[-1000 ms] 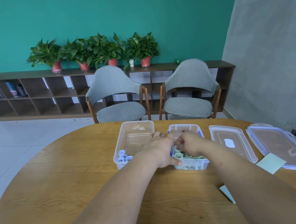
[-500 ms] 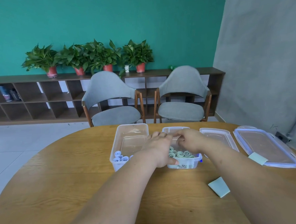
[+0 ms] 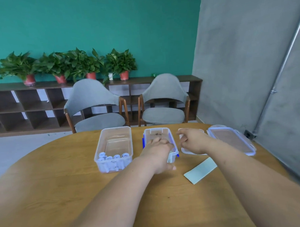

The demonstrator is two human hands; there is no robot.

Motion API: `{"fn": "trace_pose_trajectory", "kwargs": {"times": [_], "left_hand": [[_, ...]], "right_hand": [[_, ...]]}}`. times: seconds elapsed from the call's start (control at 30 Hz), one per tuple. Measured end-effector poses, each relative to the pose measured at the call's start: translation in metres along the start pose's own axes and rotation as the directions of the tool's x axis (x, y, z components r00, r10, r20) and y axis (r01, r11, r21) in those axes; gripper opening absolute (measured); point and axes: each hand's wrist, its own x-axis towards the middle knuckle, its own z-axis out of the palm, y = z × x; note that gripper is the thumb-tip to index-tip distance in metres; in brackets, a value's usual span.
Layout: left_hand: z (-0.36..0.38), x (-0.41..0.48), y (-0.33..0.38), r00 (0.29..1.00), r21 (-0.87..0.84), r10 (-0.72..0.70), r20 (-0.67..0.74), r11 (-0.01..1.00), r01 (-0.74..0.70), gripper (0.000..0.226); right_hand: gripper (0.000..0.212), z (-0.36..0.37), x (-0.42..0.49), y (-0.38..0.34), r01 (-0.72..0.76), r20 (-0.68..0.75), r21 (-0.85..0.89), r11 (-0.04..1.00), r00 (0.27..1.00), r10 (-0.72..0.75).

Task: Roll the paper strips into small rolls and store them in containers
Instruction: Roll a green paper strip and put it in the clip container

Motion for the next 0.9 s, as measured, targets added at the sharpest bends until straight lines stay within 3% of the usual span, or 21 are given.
{"fn": "trace_pose_trajectory", "kwargs": {"times": [0.33, 0.47, 0.67, 0.77, 0.9], "left_hand": [[0.026, -0.010, 0.047, 0.998, 0.034, 0.061, 0.036, 0.997, -0.062, 0.075], [0.041, -0.012, 0.057, 0.999, 0.001, 0.019, 0.050, 1.000, -0.019, 0.057], [0.059, -0.015, 0.064, 0.997, -0.038, -0.026, 0.072, 0.999, 0.029, 0.048], [0.070, -0.012, 0.064, 0.993, -0.192, -0.079, 0.084, 0.977, 0.094, 0.048], [0.079, -0.009, 0.062, 0.974, -0.444, -0.186, 0.128, 0.868, 0.224, 0.059]], "right_hand": [[0.053, 0.024, -0.046, 0.044, -0.093, 0.035, 0.057, 0.994, 0.995, 0.091], [0.049, 0.050, -0.056, 0.051, -0.112, 0.034, 0.081, 0.990, 0.993, 0.110], [0.042, 0.088, -0.061, 0.052, -0.102, -0.003, -0.042, 0.994, 0.995, 0.102], [0.038, 0.100, -0.063, 0.049, -0.105, -0.027, -0.088, 0.991, 0.994, 0.103], [0.028, 0.110, -0.063, 0.048, -0.114, -0.043, -0.146, 0.983, 0.993, 0.109]]}}
